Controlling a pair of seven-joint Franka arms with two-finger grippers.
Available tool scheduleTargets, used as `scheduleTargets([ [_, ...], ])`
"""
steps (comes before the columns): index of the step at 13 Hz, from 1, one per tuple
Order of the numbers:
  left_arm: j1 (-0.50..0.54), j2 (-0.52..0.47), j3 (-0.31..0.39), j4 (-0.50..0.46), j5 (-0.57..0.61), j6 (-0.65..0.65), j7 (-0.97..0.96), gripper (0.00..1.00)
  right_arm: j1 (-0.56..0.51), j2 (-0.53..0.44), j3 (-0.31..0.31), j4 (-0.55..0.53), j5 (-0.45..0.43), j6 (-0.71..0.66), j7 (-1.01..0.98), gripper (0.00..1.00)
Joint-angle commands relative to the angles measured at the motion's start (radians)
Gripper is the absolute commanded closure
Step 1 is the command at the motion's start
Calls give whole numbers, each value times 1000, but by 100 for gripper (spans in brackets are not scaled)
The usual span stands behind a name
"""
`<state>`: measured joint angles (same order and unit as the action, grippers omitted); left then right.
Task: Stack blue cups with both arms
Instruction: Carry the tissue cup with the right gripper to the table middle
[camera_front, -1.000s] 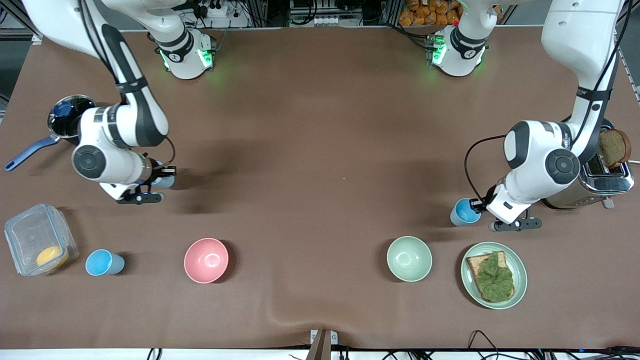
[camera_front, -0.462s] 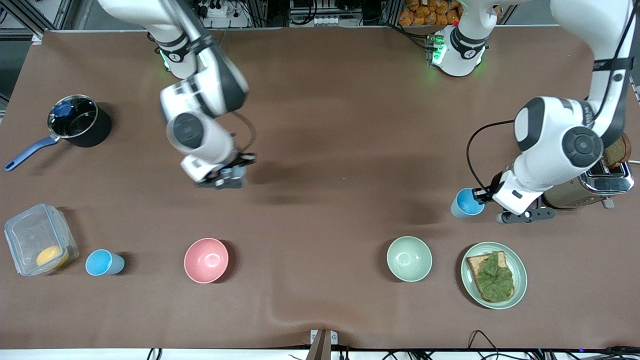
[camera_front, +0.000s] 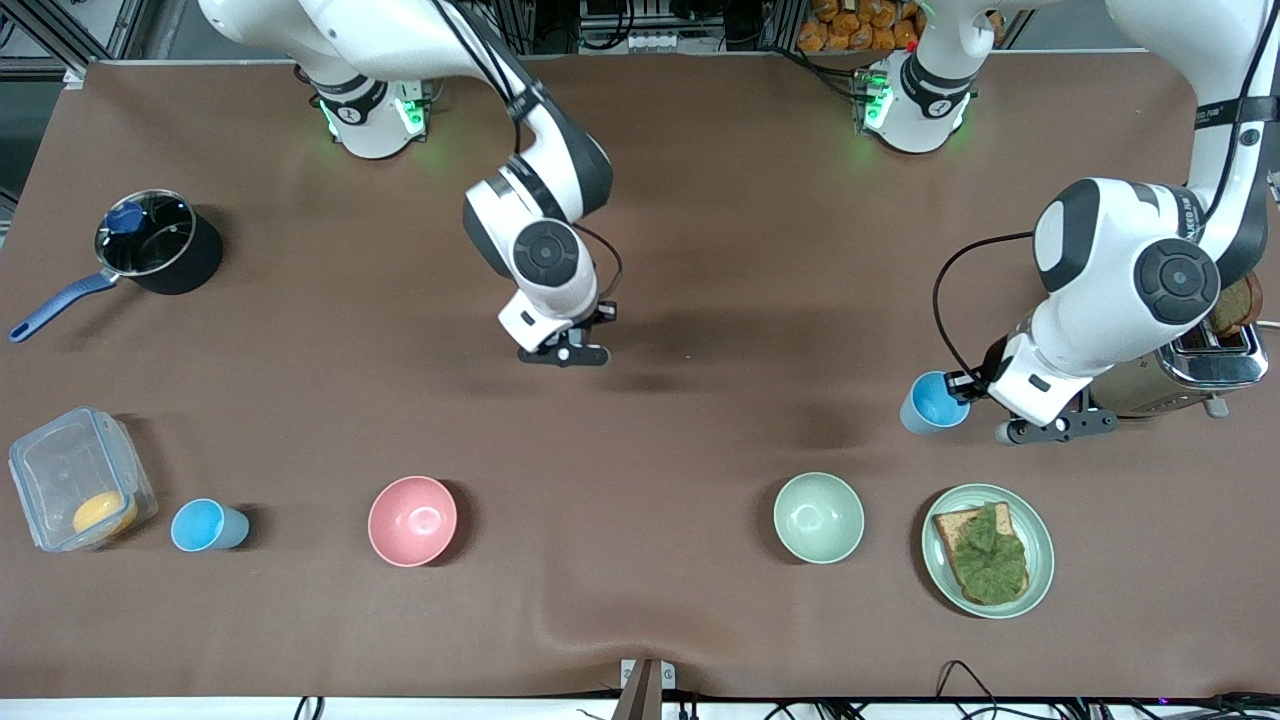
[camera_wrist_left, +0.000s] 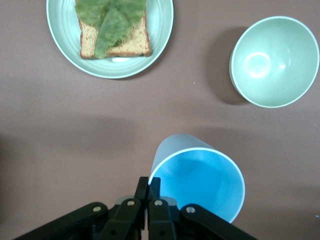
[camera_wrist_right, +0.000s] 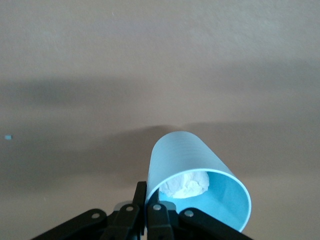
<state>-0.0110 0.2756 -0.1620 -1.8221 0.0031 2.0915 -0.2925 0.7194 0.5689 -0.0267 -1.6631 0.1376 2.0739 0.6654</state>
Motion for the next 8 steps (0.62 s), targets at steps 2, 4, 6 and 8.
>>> scheduleTargets([
  [2,9,-52,-19,-2,-5,-65,-39,100,31,77,-15,101,5,-14,19,100],
  [4,14,-71,-19,-3,-5,-80,-34,100,34,94,-13,112,10,17,19,100],
  [6,14,-101,-19,-3,-5,-109,-36,100,34,111,-13,112,11,57,19,100],
  [8,22,-114,-17,-6,-6,-117,-34,100,37,117,-13,112,11,61,20,14],
])
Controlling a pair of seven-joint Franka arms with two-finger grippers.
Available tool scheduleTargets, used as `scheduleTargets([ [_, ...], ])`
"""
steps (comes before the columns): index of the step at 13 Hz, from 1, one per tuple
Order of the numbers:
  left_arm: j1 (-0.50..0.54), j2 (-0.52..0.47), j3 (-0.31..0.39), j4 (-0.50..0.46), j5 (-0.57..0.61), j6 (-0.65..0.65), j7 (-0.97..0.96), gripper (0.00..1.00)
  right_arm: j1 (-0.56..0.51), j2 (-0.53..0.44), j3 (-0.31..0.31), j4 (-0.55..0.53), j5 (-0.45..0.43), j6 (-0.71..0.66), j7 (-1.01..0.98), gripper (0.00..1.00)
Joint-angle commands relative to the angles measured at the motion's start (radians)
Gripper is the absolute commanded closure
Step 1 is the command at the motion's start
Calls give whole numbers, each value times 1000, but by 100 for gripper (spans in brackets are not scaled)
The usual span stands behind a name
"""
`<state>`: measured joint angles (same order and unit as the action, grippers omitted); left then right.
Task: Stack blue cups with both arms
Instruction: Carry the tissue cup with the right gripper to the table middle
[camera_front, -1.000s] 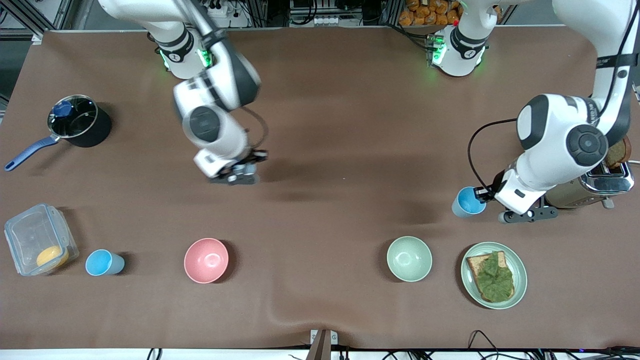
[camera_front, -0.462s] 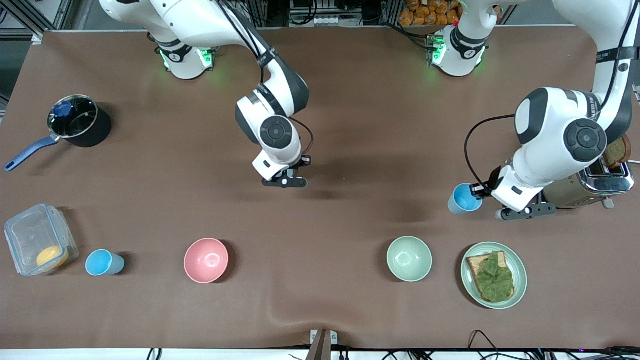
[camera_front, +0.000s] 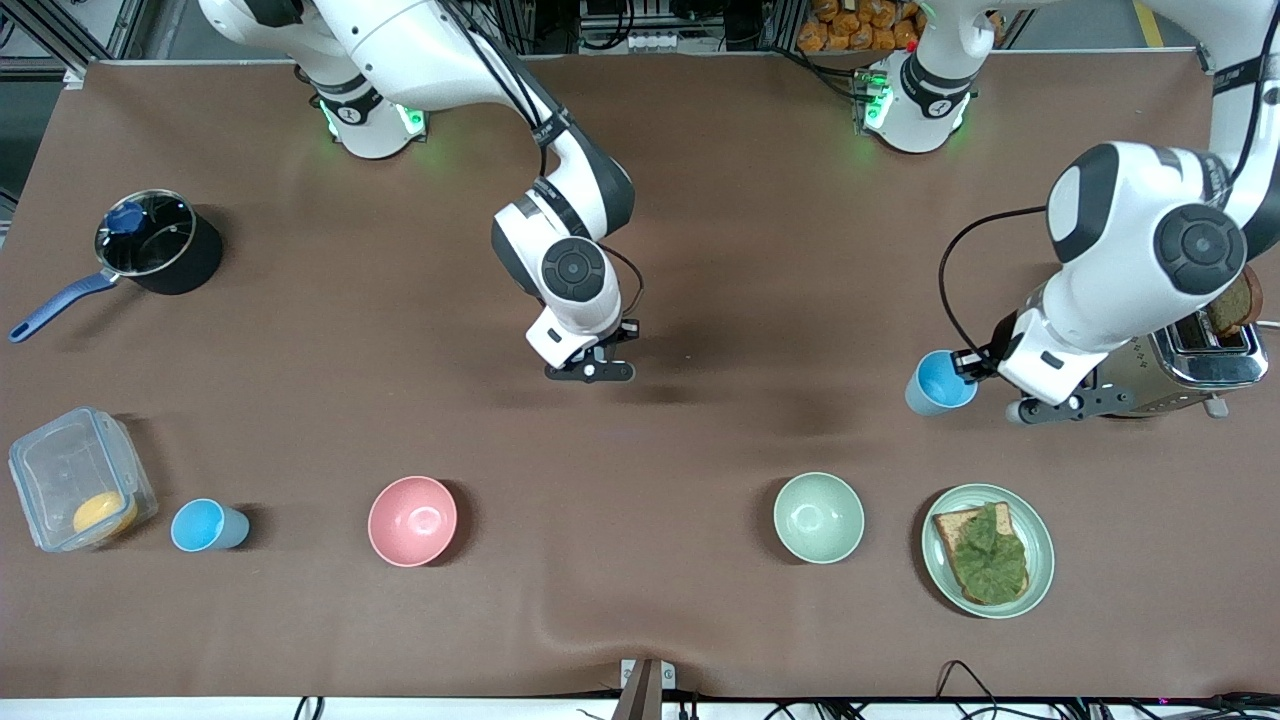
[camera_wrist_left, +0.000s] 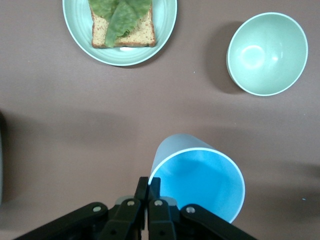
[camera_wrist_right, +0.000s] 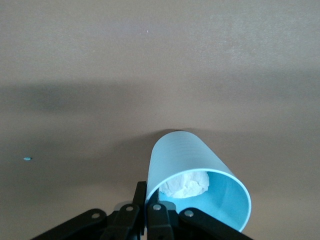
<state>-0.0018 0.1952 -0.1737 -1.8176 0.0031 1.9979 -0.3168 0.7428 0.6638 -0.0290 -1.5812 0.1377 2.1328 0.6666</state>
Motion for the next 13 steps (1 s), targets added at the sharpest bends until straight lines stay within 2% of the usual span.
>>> scheduleTargets([
  [1,19,-39,-6,-14,-5,-28,-8,100,26,20,-12,30,2,12,18,0],
  [6,20,-50,-7,-12,-8,-48,-8,100,9,4,-14,82,17,1,11,0],
  [10,19,-72,-9,-11,-43,-71,-13,100,-66,-45,-14,182,17,-212,-2,0],
  [13,19,-99,-9,-12,-93,-112,-18,100,-152,-113,-9,190,40,-302,-99,0],
])
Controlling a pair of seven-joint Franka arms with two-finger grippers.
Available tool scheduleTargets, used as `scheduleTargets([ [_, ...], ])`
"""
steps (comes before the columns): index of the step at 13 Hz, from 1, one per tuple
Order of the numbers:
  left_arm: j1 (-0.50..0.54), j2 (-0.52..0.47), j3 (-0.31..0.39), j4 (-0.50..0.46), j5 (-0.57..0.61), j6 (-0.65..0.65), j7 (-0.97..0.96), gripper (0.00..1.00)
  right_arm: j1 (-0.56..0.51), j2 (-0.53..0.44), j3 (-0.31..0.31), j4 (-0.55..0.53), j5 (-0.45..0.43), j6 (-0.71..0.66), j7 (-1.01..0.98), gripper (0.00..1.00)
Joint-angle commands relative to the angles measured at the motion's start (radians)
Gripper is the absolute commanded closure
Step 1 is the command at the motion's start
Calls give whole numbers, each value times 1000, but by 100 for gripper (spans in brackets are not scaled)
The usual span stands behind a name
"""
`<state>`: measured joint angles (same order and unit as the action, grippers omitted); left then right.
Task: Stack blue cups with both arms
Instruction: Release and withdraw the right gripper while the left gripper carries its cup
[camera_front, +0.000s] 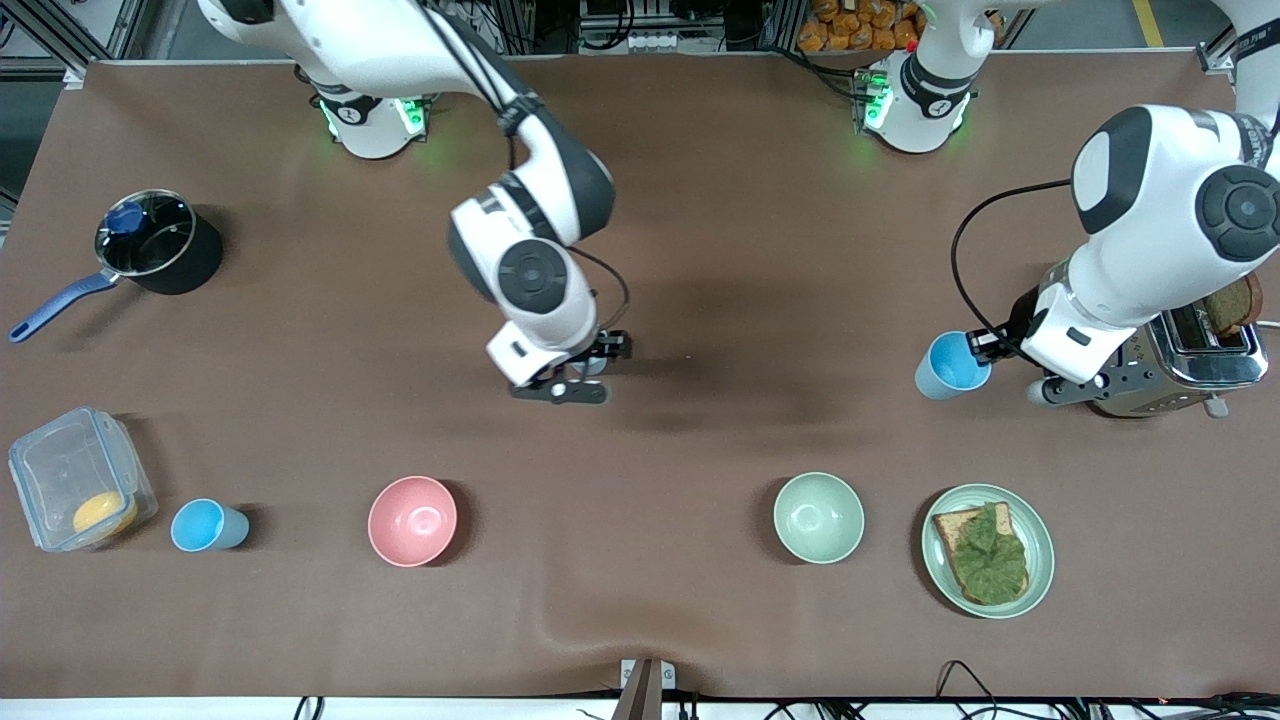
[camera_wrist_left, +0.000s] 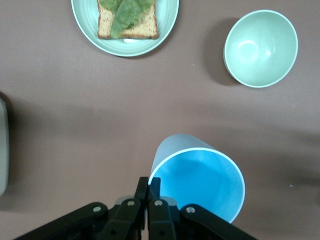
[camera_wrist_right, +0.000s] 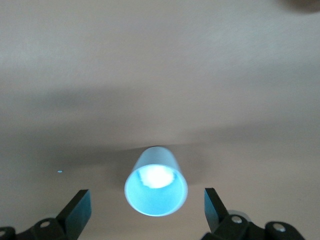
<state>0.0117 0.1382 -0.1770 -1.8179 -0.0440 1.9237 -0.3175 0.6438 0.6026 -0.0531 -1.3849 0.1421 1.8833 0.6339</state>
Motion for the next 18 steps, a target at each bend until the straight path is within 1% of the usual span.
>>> scheduleTargets([
  [1,4,-49,-6,-6,-59,-41,-18,100,-88,-76,10,-11,46,-106,-112,0],
  [2,-5,-49,-9,5,-62,-41,-28,100,-125,-99,10,-13,45,-157,-138,0],
  [3,-6,-48,-34,14,-63,-43,-46,100,-147,-128,6,-23,36,-182,-144,0],
  [4,-4,-48,-64,15,-62,-41,-73,100,-171,-154,6,-49,25,-185,-158,0],
  [6,-6,-43,-117,28,-59,-41,-136,100,-232,-184,4,-74,10,-203,-253,0],
  [7,-7,-39,-143,34,-59,-41,-170,100,-265,-201,4,-80,-1,-211,-269,0],
  [9,-13,-16,-208,40,-57,0,-289,100,-299,-227,4,-80,-53,-260,-270,0],
  [10,-18,-11,-234,48,-51,11,-332,100,-334,-248,9,-82,-74,-271,-276,0],
  [11,-18,-23,-254,43,-50,8,-354,100,-373,-266,13,-83,-79,-288,-296,0],
  [12,-16,-41,-295,40,-47,-9,-379,100,-407,-291,13,-100,-81,-286,-339,0],
  [13,-15,-51,-317,46,-47,-15,-431,100,-447,-322,16,-118,-79,-285,-402,0],
  [15,-18,-49,-360,49,-45,-15,-484,100,-527,-412,36,-189,-88,-273,-552,0],
  [17,-13,-74,-395,55,7,-17,-587,100,-555,-499,36,-238,-105,-260,-605,0],
  [18,-15,-74,-398,60,7,-18,-598,100,-564,-521,36,-246,-114,-262,-608,0],
])
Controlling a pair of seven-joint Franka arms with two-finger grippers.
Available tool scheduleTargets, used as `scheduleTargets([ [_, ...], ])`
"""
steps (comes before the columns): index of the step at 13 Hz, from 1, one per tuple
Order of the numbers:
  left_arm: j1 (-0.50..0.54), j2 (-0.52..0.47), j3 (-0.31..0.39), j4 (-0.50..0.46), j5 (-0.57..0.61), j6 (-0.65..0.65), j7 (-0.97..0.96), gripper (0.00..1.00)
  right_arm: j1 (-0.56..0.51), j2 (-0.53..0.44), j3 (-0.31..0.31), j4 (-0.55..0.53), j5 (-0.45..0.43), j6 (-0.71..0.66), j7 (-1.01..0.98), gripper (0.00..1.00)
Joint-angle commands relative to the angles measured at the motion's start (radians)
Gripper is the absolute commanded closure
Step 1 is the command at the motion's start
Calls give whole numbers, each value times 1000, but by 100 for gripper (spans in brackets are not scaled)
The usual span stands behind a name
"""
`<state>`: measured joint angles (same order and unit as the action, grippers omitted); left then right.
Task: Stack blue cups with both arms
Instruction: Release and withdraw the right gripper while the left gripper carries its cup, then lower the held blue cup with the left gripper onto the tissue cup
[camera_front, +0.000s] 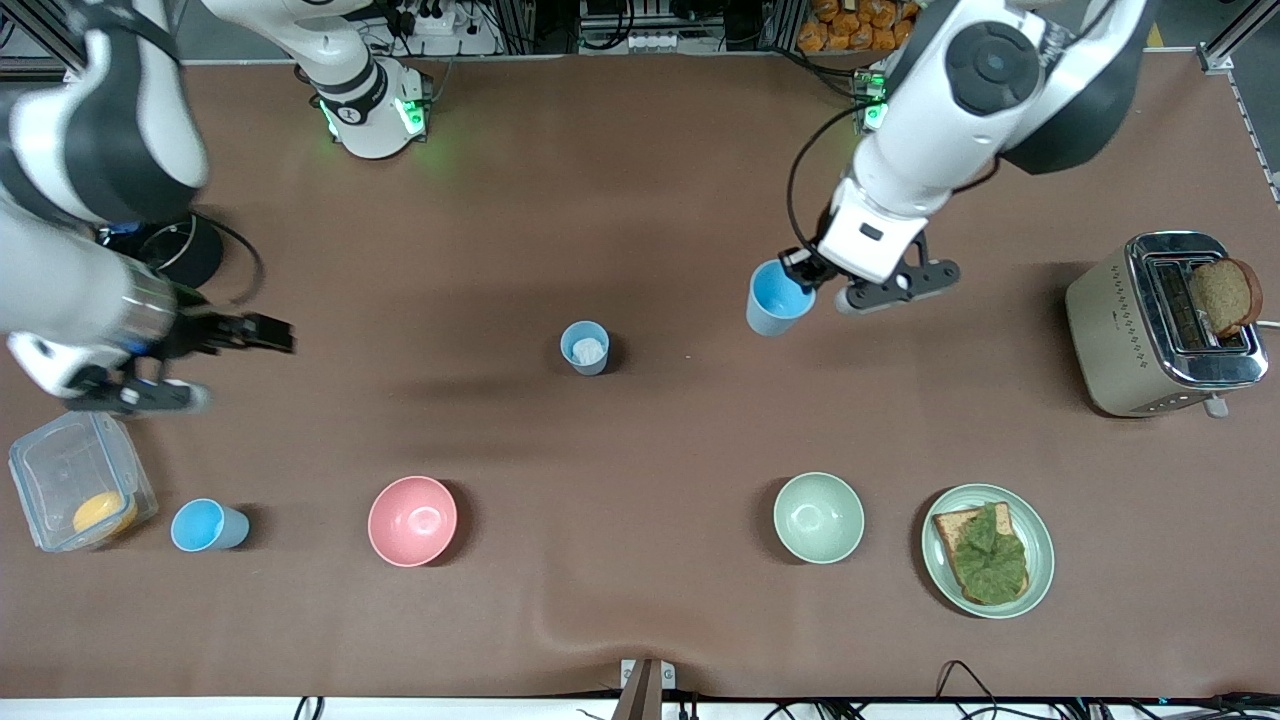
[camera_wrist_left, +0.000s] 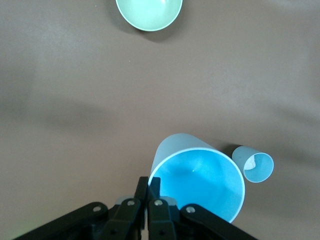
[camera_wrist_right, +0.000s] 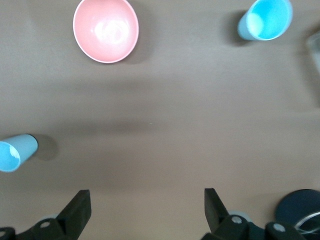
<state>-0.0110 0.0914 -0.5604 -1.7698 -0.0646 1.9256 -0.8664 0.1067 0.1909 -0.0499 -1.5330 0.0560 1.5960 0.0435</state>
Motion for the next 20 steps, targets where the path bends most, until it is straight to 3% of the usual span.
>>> scheduleTargets([
  [1,6,-21,-29,10,26,-20,-56,100,-41,-135,33,-104,-31,13,-10,0],
  [3,5,-10,-30,15,28,-19,-77,100,-79,-189,33,-125,-31,13,-10,0],
  [7,-44,66,-47,62,37,-5,-175,100,-107,-208,28,-125,-33,4,-16,0],
  [9,-111,149,-49,107,57,10,-227,100,-105,-206,25,-111,-35,22,-14,0],
  [13,-335,359,-39,242,245,30,-466,100,-102,-200,25,-99,-35,62,-10,0],
  [16,-397,507,-33,374,288,102,-531,100,-99,-202,30,-99,-35,58,-7,0],
  [18,-426,562,-13,374,342,180,-539,100,-99,-203,31,-102,-35,53,-5,0],
  [20,-484,568,60,378,344,217,-548,100,-98,-203,31,-104,-36,55,-5,0],
])
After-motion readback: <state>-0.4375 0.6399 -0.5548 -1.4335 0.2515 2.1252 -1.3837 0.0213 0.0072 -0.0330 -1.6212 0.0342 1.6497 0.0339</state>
